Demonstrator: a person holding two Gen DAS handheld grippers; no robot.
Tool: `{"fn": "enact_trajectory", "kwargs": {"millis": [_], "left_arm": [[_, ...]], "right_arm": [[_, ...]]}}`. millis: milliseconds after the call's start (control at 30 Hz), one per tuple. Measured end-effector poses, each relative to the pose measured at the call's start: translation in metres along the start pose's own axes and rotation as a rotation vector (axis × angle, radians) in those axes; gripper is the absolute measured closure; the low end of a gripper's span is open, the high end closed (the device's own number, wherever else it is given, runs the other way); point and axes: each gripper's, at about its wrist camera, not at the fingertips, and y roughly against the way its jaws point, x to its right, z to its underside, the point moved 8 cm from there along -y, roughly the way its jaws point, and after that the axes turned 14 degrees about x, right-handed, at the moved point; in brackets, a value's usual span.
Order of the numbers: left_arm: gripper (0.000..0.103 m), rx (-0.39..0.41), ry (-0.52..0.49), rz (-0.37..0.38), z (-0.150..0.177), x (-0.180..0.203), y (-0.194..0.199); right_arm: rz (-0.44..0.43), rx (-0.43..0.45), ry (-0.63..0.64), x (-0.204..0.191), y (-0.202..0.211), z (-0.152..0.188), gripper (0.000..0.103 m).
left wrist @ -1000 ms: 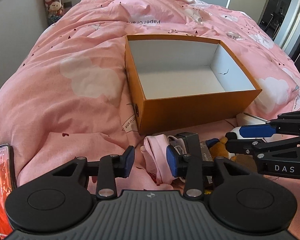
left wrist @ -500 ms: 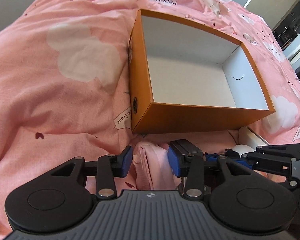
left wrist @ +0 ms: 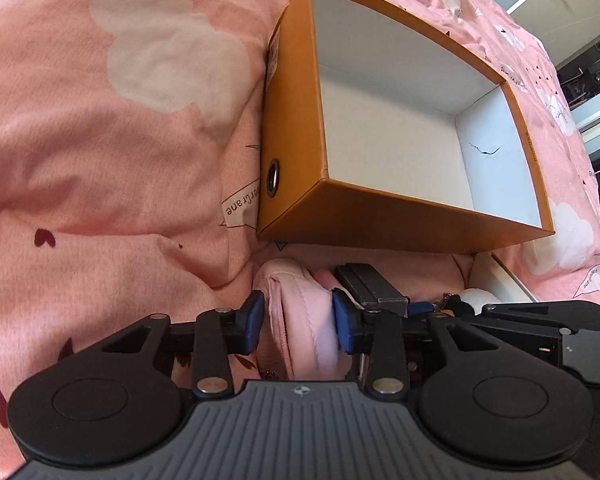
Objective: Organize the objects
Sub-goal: 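Grasp the pink fabric pouch beside the orange box with the left gripper, then lift the pink pouch with the left gripper while the right gripper grasps the pink wallet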
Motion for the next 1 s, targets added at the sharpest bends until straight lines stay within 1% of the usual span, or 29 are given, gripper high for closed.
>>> {"fn": "enact_trajectory", "kwargs": {"millis": [33, 100, 200, 300, 400, 467, 567, 600, 667, 733, 767, 800, 900, 933, 967, 1000], "left_arm": [[0.067, 0.001, 0.001, 0.005, 0.001, 0.001, 0.002], [0.069, 0.004, -0.008, 0.009, 0.003, 0.002, 0.005], [0.073, 0.005, -0.009, 0.024, 0.008, 0.006, 0.012], [0.075, 0.014, -0.008, 0.031, 0.016, 0.01, 0.019], [0.076, 0.025, -0.034, 0.031, 0.023, 0.012, 0.027], [0.076, 0.038, -0.05, 0.018, 0.027, 0.01, 0.031], [0.077, 0.067, -0.101, -0.043, 0.028, 0.005, 0.037], [0.078, 0.069, -0.114, -0.052, 0.029, 0.003, 0.037], [0.078, 0.059, -0.109, -0.047, 0.029, 0.001, 0.033], [0.077, 0.049, -0.094, -0.042, 0.026, 0.001, 0.03], [0.074, 0.042, -0.096, -0.038, 0.023, 0.002, 0.029], [0.071, 0.034, -0.103, -0.038, 0.02, 0.003, 0.028], [0.069, 0.01, -0.133, -0.036, 0.015, 0.006, 0.026], [0.067, 0.008, -0.129, -0.034, 0.013, 0.006, 0.026], [0.064, 0.012, -0.128, -0.033, 0.01, 0.006, 0.026], [0.059, 0.02, -0.128, -0.033, 0.007, 0.006, 0.026]], "right_arm": [[0.001, 0.001, -0.005, 0.001, 0.0, 0.001, 0.102], [-0.01, 0.002, -0.02, 0.002, 0.003, 0.003, 0.102], [-0.017, -0.005, -0.007, 0.001, 0.008, 0.009, 0.103], [-0.027, -0.021, 0.007, -0.002, 0.016, 0.018, 0.103], [-0.025, -0.031, 0.014, -0.002, 0.023, 0.028, 0.103], [-0.019, -0.043, 0.007, 0.0, 0.028, 0.037, 0.103], [0.002, -0.05, 0.004, 0.004, 0.033, 0.046, 0.103], [0.006, -0.053, 0.0, 0.006, 0.034, 0.048, 0.103], [-0.002, -0.067, -0.022, 0.009, 0.033, 0.051, 0.103], [-0.013, -0.085, -0.03, 0.008, 0.03, 0.053, 0.103], [-0.015, -0.089, -0.021, 0.007, 0.028, 0.052, 0.103], [-0.015, -0.094, -0.006, 0.005, 0.028, 0.051, 0.103], [-0.017, -0.115, 0.014, 0.003, 0.028, 0.046, 0.103], [-0.018, -0.119, 0.009, 0.003, 0.029, 0.043, 0.101], [-0.016, -0.113, 0.0, 0.004, 0.031, 0.039, 0.097], [-0.014, -0.102, -0.009, 0.004, 0.032, 0.032, 0.097]]}}
